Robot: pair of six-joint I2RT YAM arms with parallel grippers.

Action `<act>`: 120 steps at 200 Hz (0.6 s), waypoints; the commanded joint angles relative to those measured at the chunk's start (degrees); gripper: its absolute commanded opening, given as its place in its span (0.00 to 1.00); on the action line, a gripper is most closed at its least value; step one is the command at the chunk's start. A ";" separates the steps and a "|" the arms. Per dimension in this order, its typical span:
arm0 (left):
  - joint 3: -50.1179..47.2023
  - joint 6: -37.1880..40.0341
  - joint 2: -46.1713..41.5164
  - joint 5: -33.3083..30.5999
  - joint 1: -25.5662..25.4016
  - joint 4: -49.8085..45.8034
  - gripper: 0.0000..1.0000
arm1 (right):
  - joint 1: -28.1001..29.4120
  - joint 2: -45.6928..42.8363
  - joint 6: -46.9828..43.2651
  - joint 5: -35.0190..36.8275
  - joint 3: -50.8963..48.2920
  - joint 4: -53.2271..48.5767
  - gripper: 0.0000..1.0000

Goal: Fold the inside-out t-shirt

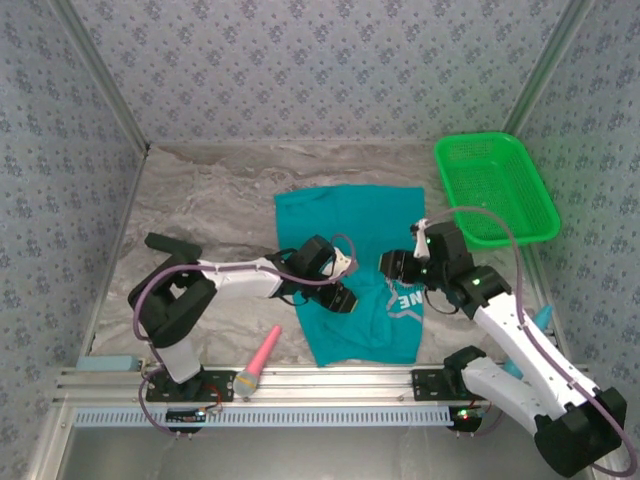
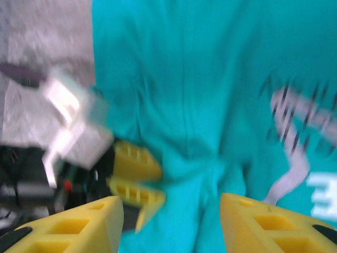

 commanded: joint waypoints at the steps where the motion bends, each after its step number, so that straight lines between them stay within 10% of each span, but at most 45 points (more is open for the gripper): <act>1: 0.25 3.09 2.54 -3.49 1.62 -2.76 0.37 | 0.14 -1.00 7.09 -11.18 -3.92 1.13 0.53; 120: -1.53 1.09 3.43 -0.97 2.81 3.07 0.36 | -2.36 17.18 -9.72 -18.16 -0.67 14.53 0.58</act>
